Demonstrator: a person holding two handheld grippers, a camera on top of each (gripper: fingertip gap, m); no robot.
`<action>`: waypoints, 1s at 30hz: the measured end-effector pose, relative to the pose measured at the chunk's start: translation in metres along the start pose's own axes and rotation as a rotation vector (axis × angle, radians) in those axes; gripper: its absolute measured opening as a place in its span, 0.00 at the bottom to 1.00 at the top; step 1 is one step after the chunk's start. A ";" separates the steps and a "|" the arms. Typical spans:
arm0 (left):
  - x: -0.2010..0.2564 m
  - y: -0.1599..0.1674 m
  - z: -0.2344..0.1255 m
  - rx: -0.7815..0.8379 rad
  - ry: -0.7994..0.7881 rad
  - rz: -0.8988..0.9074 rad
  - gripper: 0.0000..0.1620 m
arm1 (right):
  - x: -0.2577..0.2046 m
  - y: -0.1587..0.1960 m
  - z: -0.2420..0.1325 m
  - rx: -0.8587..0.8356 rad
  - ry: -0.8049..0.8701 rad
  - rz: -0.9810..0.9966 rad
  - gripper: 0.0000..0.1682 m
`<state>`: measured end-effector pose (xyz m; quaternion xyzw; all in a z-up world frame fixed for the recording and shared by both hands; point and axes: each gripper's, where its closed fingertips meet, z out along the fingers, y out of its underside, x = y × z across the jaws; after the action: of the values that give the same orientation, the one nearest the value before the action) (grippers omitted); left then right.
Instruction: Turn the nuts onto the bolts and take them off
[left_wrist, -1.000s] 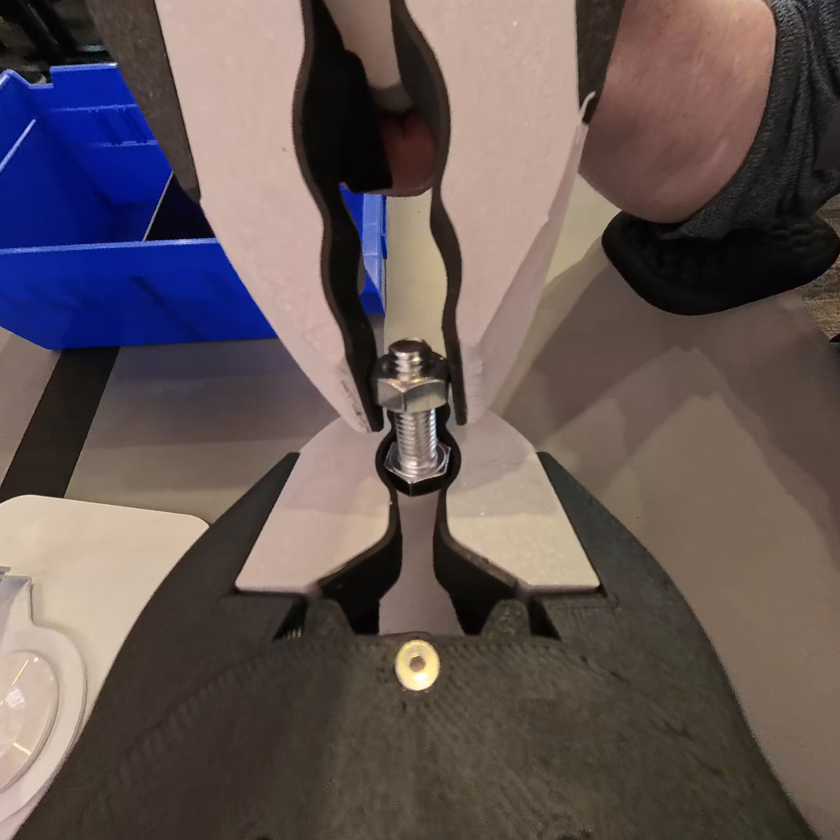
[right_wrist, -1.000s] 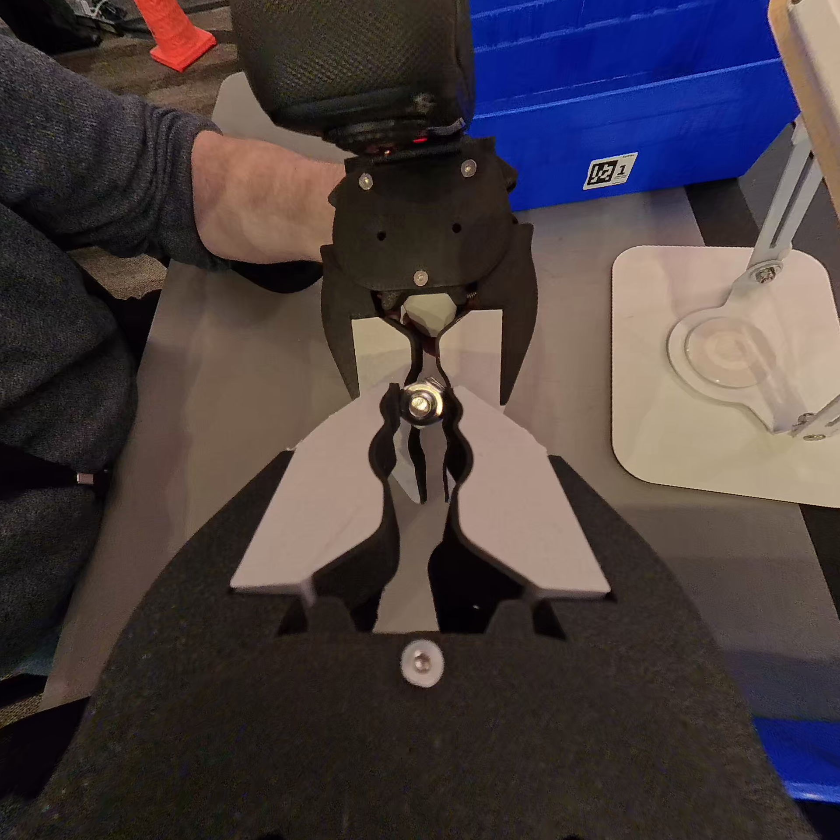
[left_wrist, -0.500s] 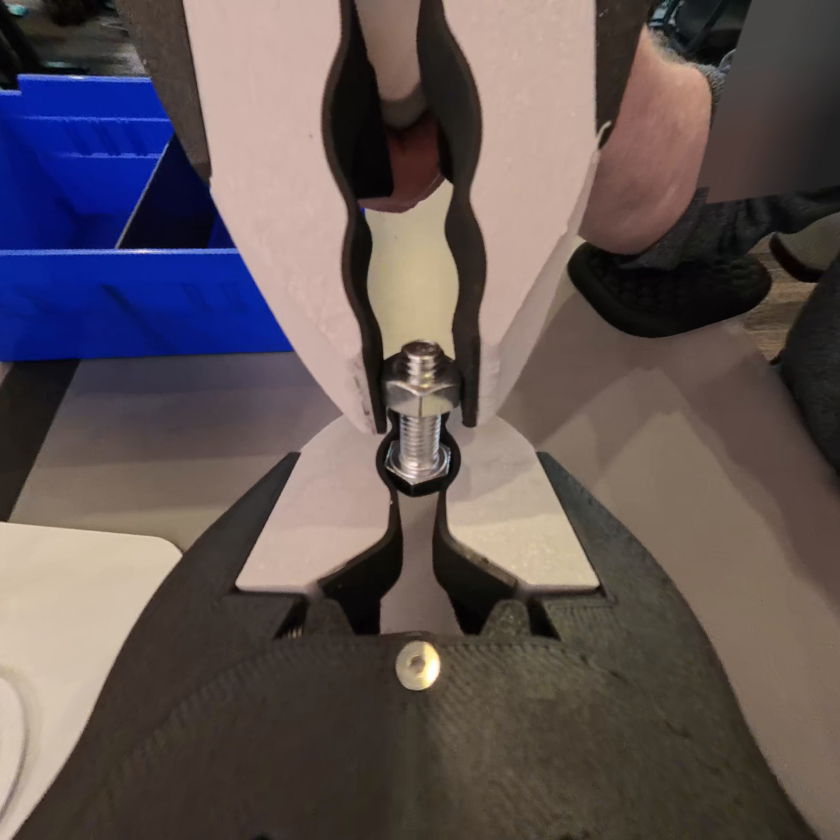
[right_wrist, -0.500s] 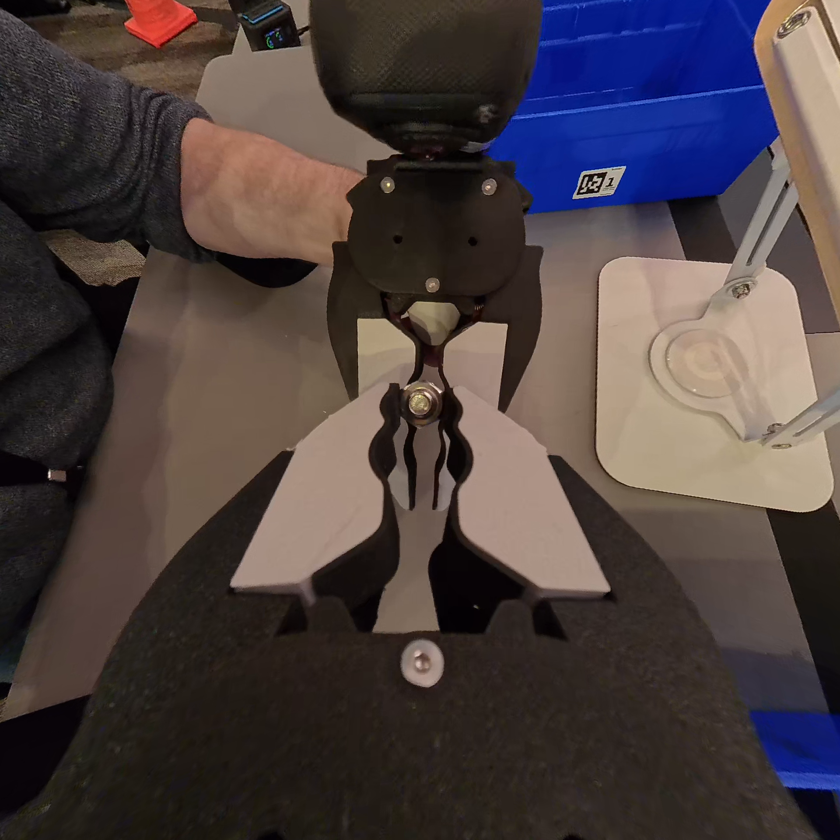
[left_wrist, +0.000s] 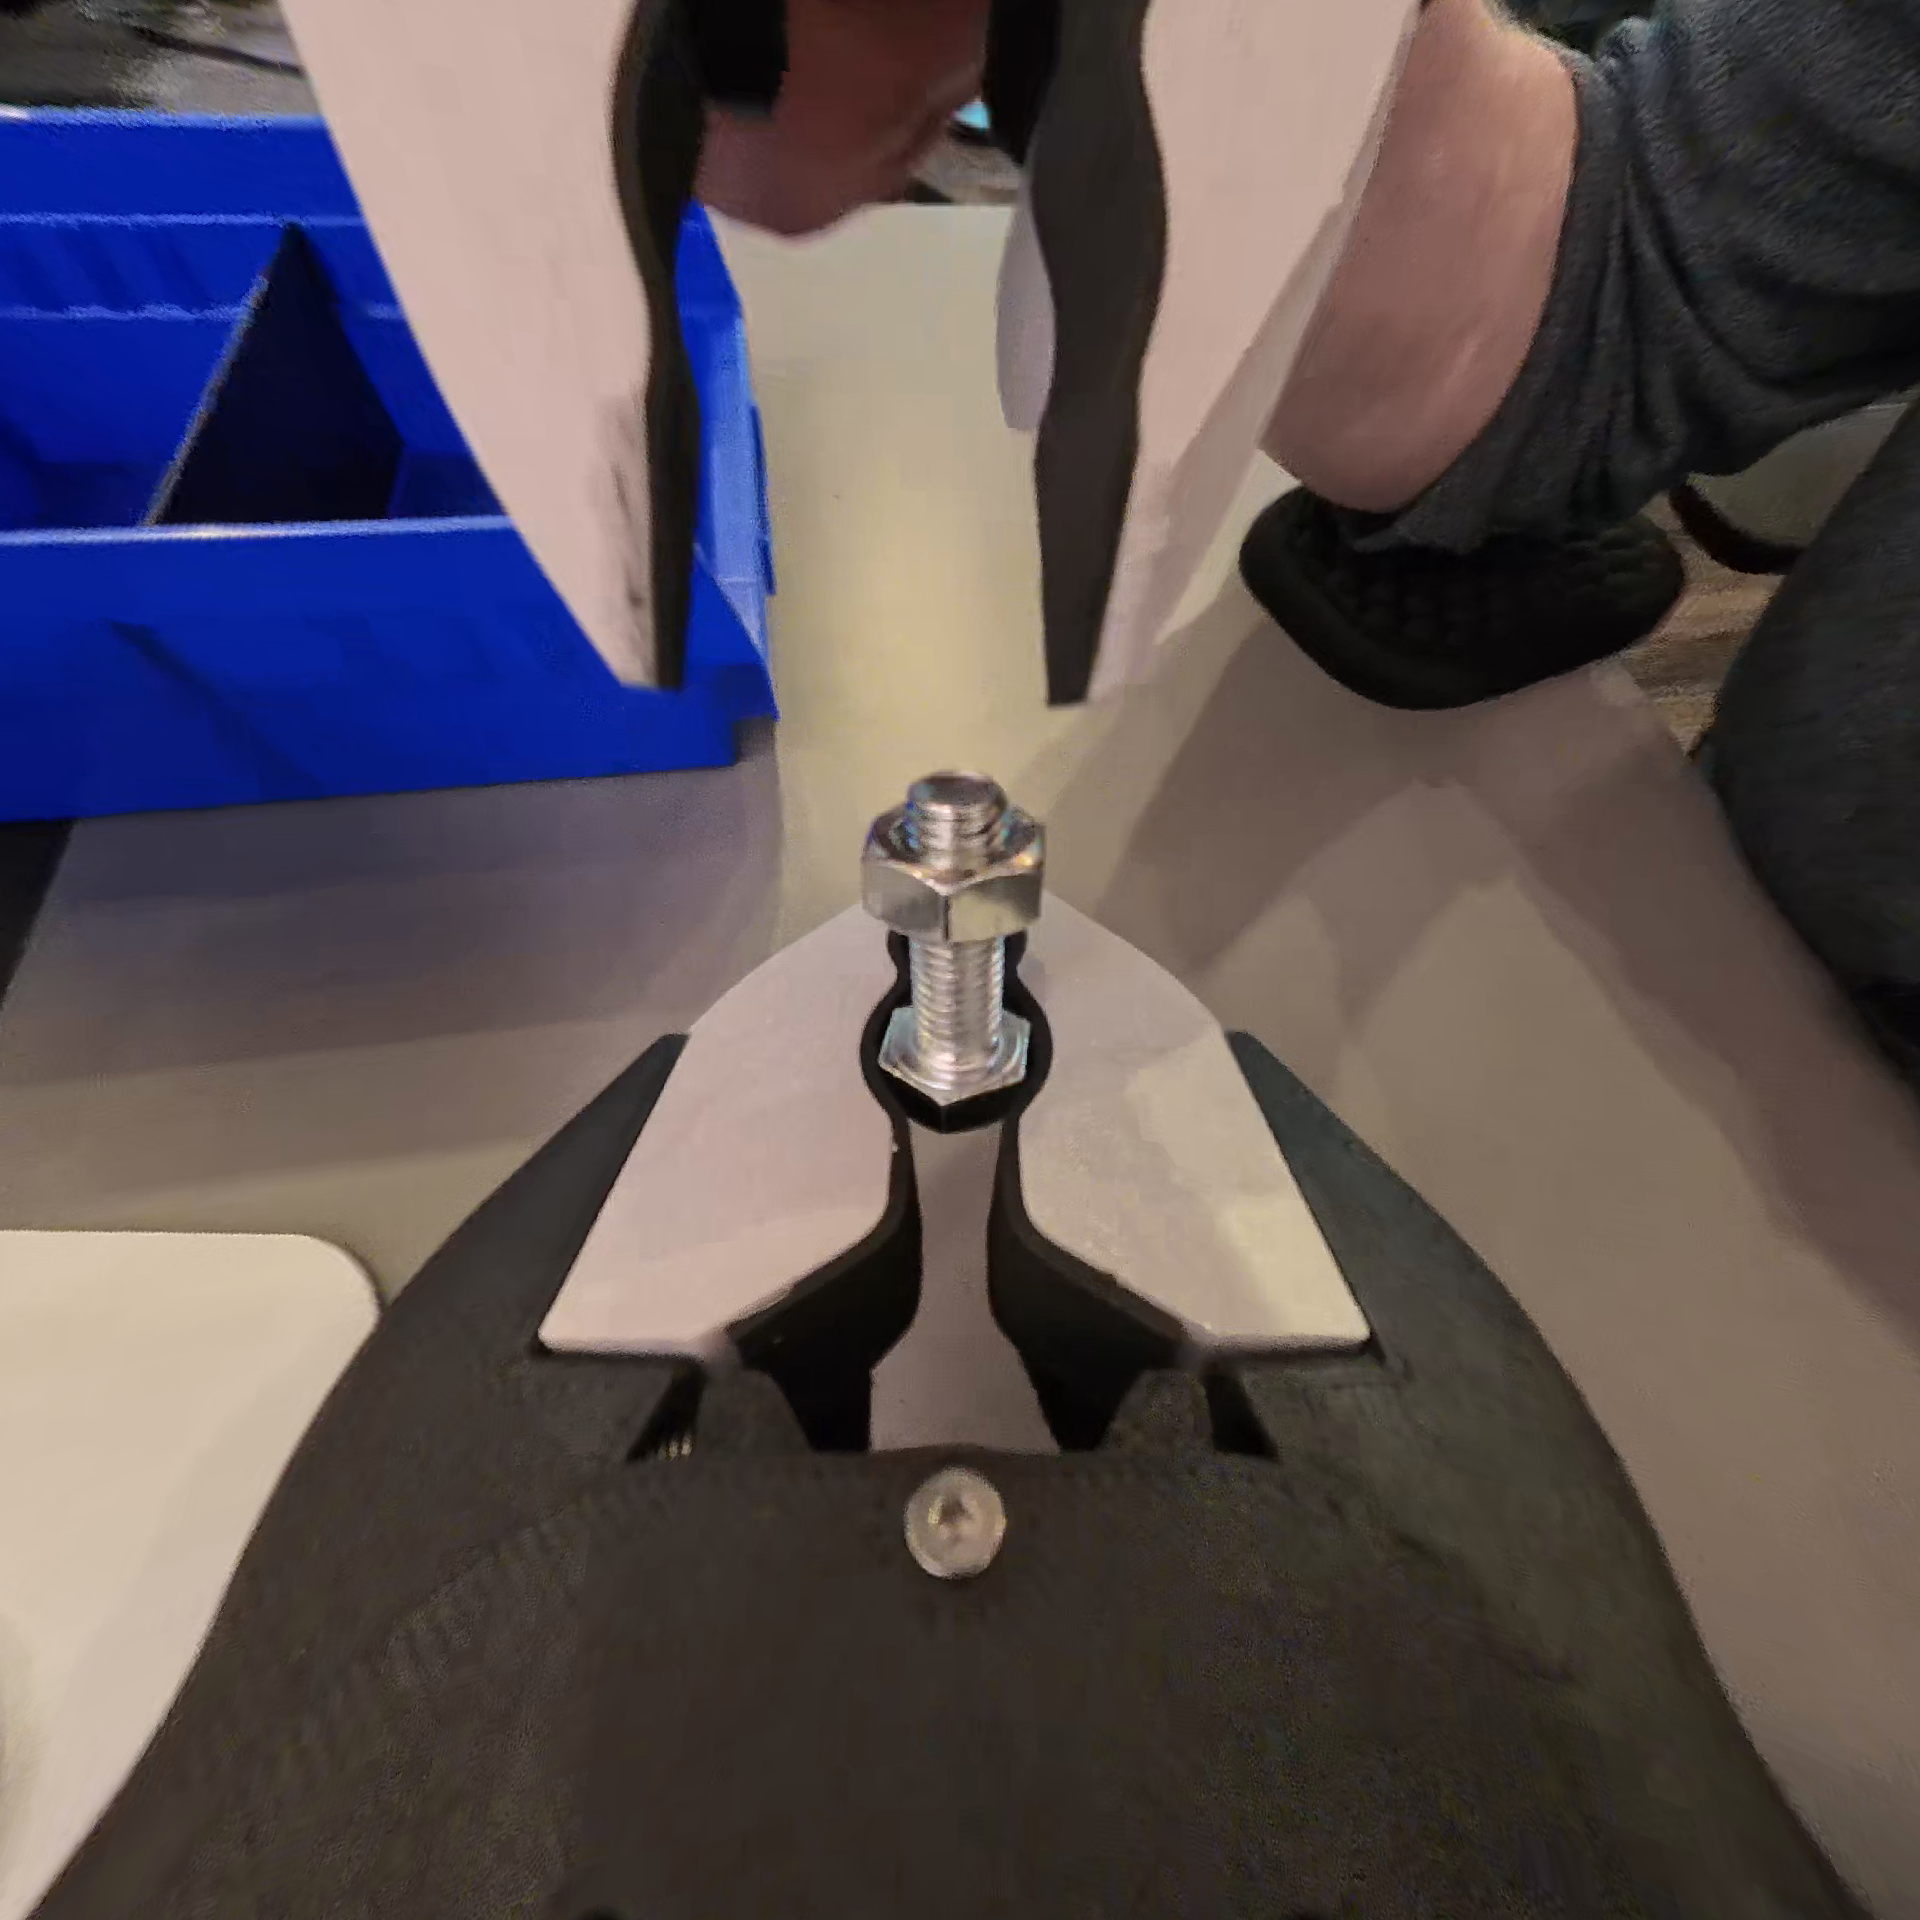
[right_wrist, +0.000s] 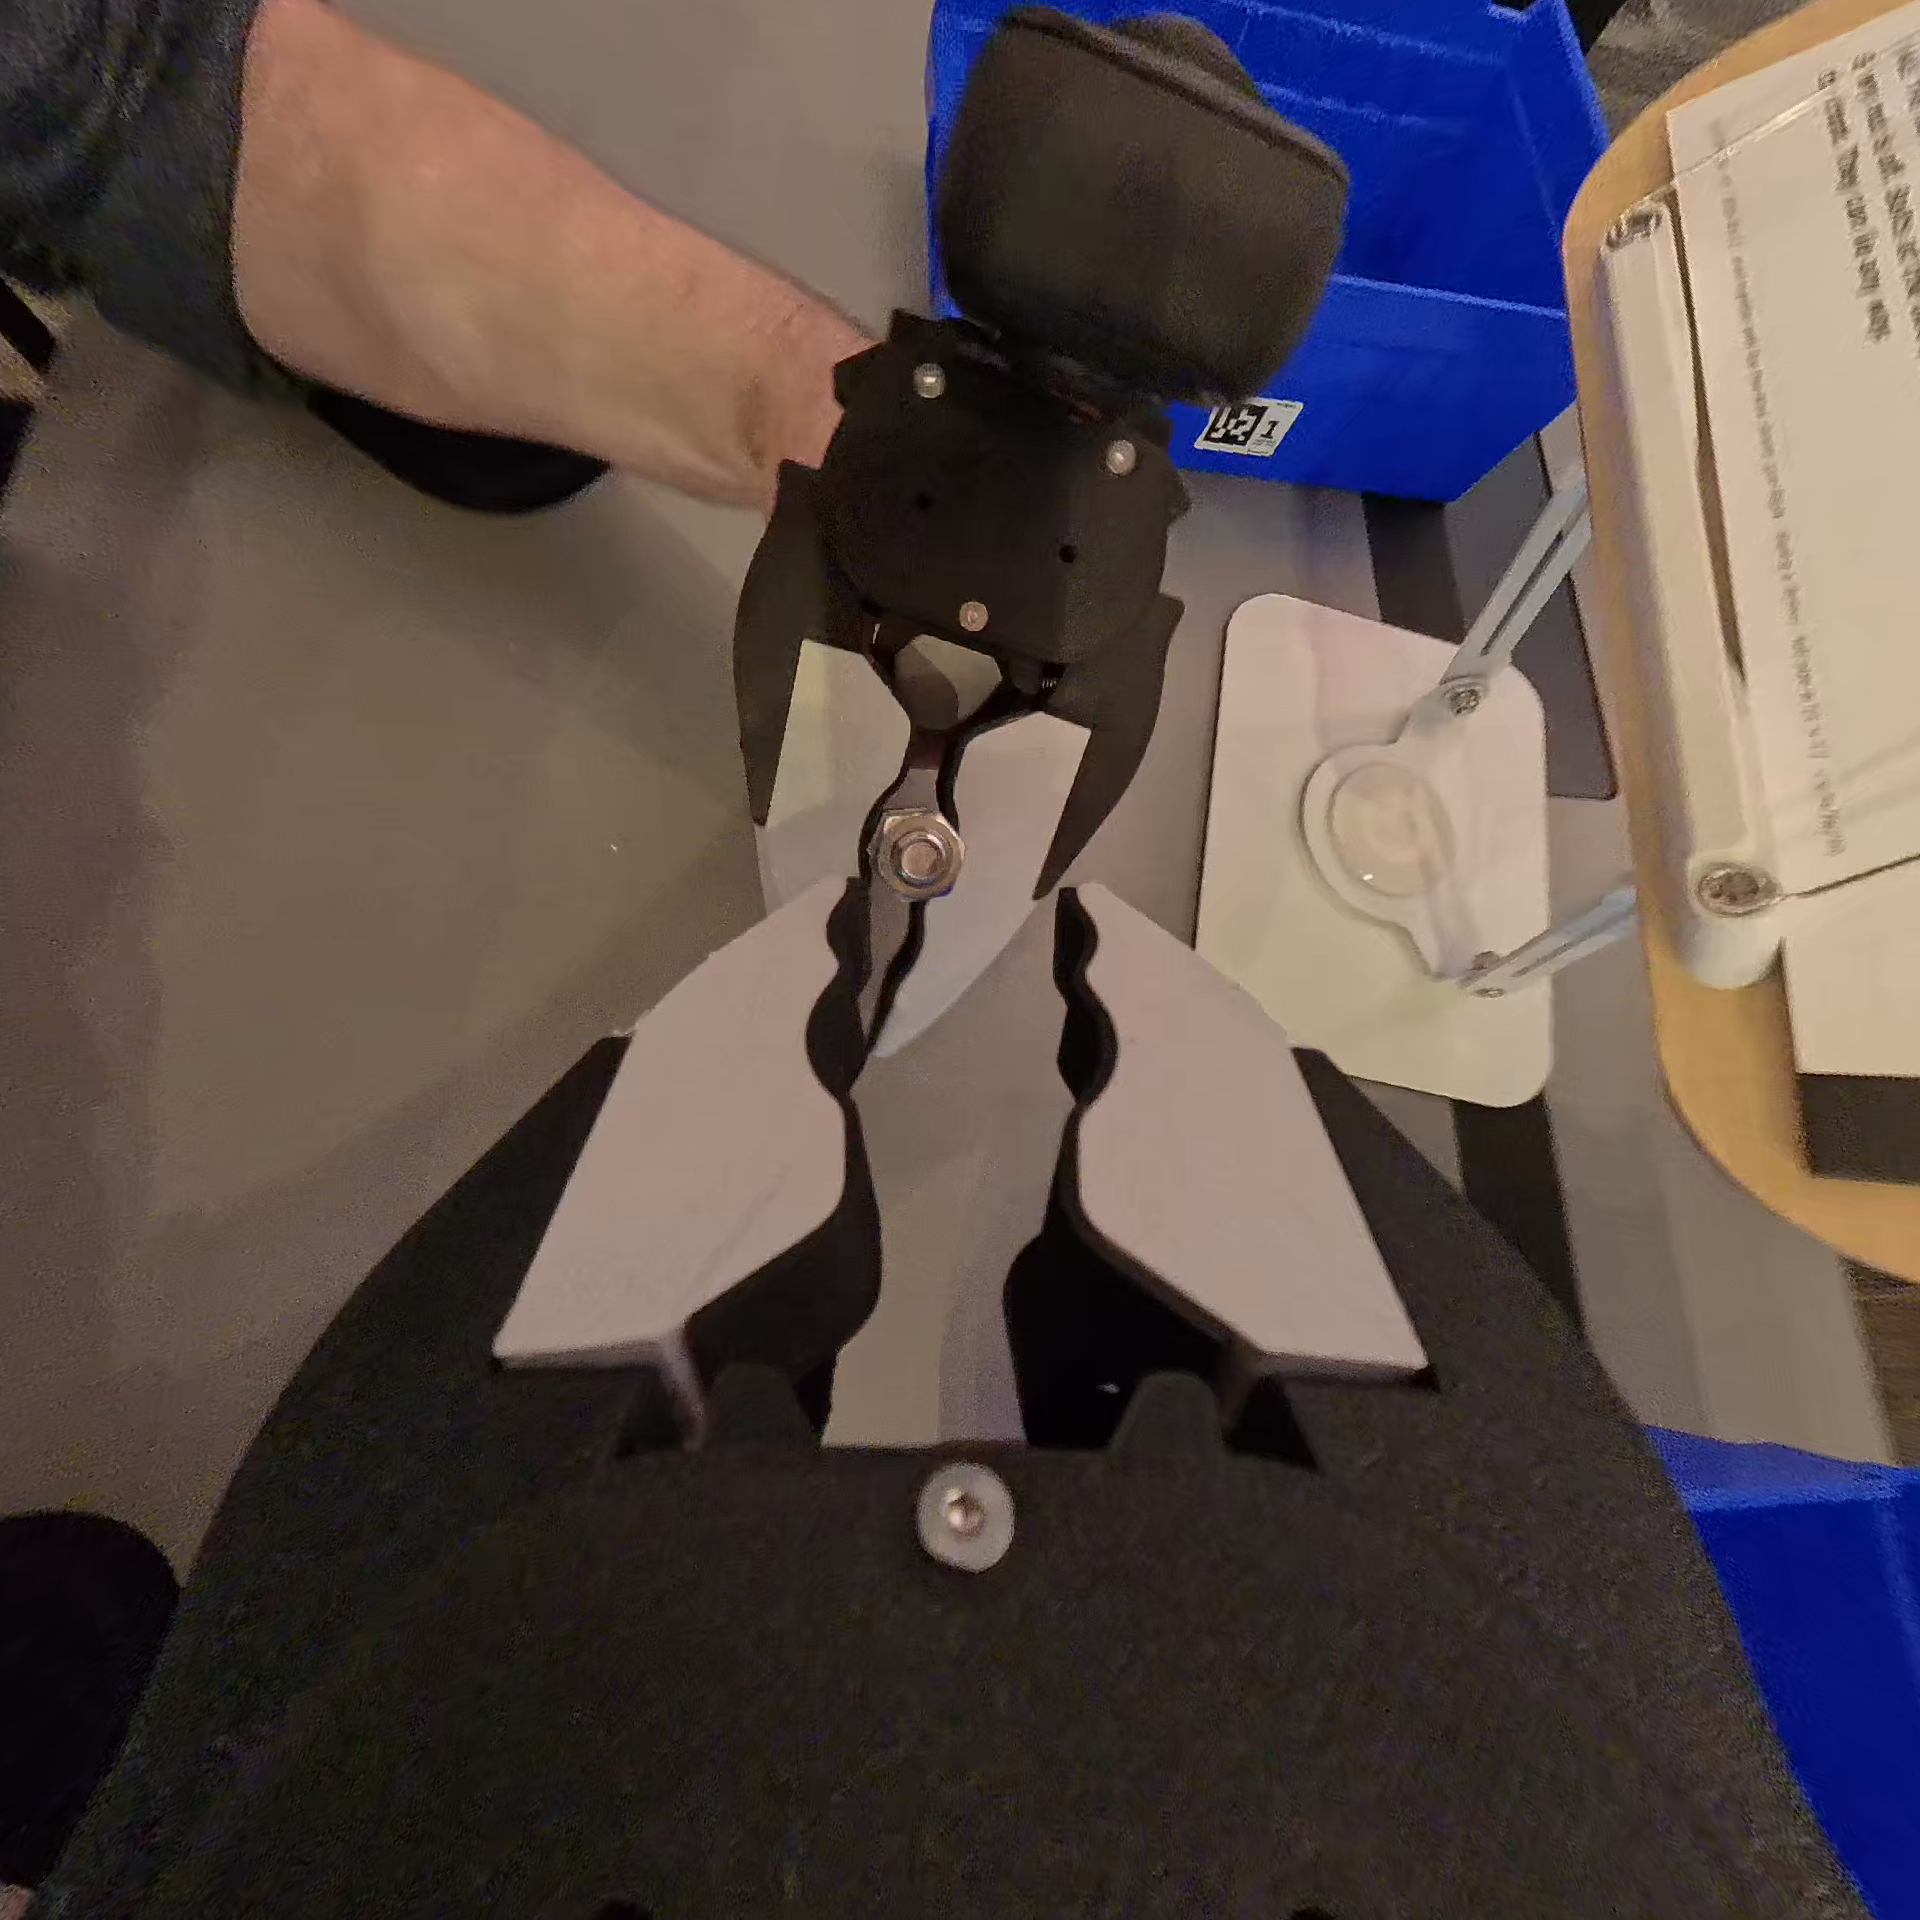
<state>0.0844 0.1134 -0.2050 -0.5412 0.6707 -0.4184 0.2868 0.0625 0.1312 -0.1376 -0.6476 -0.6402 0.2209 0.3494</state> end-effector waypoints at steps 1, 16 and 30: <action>0.005 0.002 0.001 -0.007 0.038 0.000 0.06 | -0.002 -0.001 -0.002 -0.011 0.008 -0.033 0.20; 0.035 0.001 0.005 -0.012 0.195 0.034 0.06 | -0.031 0.003 0.015 -0.170 -0.090 -0.316 0.11; -0.027 0.013 0.013 -0.098 -0.220 0.047 0.06 | 0.000 0.028 0.020 -0.161 0.012 0.119 0.10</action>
<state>0.0962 0.1371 -0.2242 -0.5812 0.6674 -0.3165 0.3415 0.0668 0.1360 -0.1707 -0.7118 -0.6140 0.1853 0.2864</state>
